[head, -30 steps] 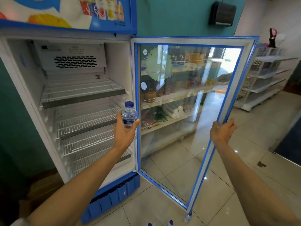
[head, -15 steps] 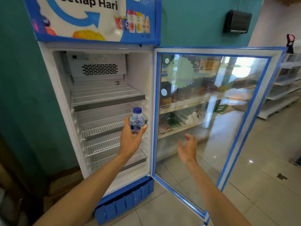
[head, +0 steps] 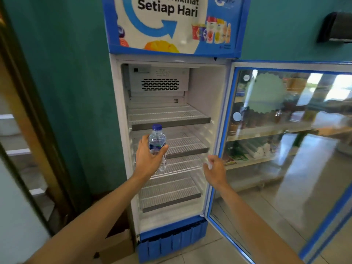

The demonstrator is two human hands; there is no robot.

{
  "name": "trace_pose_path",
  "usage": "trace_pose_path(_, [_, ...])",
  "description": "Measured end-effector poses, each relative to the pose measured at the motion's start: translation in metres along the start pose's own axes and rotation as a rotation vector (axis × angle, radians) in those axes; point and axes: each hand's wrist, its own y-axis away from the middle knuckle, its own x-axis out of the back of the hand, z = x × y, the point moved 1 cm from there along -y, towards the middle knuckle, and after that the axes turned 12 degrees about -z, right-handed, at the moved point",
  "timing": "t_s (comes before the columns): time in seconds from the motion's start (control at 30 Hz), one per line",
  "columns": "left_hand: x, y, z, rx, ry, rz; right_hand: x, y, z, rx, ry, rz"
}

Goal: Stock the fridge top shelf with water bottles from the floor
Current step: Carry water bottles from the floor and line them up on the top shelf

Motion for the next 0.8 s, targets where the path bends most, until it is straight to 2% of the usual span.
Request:
trace_pose_path(0.23, [0.027, -0.059, -0.025, 0.037, -0.022, 0.027, -0.042, -0.087, -0.039, 0.061, 0.002, -0.124])
trace_pose_path(0.47, [0.028, -0.153, -0.037, 0.006, 0.046, 0.076, -0.064, -0.199, -0.068, 0.238, 0.067, -0.200])
trace_pose_path(0.8, [0.030, -0.290, -0.061, 0.071, -0.063, 0.163, -0.072, -0.353, -0.093, 0.350, 0.111, -0.246])
